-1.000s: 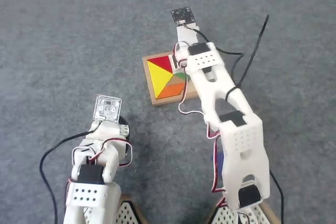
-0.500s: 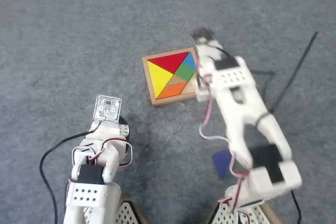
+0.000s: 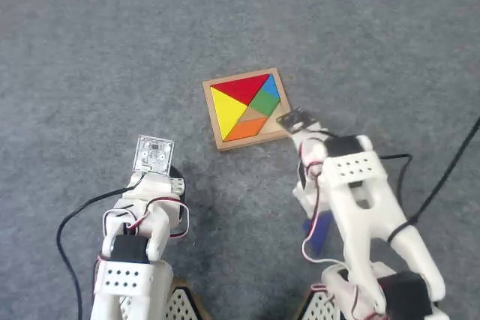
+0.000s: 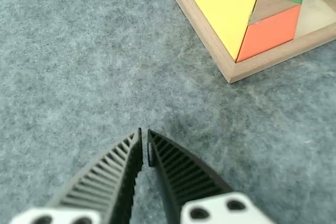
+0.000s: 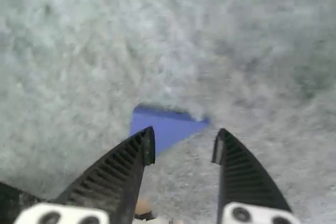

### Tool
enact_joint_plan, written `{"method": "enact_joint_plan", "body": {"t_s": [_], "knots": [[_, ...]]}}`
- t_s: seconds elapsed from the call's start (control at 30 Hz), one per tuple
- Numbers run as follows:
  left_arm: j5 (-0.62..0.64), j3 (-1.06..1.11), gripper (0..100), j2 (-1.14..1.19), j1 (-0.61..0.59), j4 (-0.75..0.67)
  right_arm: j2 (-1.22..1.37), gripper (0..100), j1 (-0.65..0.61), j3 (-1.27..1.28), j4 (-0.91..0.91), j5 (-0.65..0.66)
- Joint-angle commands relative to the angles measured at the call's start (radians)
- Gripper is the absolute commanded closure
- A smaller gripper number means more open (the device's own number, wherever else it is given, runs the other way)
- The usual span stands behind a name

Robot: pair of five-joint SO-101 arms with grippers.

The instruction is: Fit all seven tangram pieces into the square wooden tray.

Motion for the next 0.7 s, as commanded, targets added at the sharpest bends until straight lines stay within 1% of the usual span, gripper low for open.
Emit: {"method": "enact_joint_plan", "body": {"t_s": [0.0,0.07,0.17,0.27,0.5,0.67], "knots": [[0.008,-0.008,98,-0.014,-0.005,0.008,-0.016,77.1,-0.076,0.035,0.008,-0.006],[0.008,-0.008,98,-0.014,-0.005,0.008,-0.016,76.8,-0.113,0.074,-0.042,0.002],[0.008,-0.008,98,-0.014,-0.005,0.008,-0.016,76.8,-0.183,0.138,-0.116,0.092],[0.008,-0.008,98,-0.014,-0.005,0.008,-0.005,76.8,-0.228,0.181,-0.171,0.081],[0.008,-0.008,98,-0.014,-0.005,0.008,0.093,76.8,-0.17,0.192,-0.231,0.083],[0.008,-0.008,98,-0.014,-0.005,0.008,0.219,77.2,-0.061,0.146,-0.234,0.147]]}}
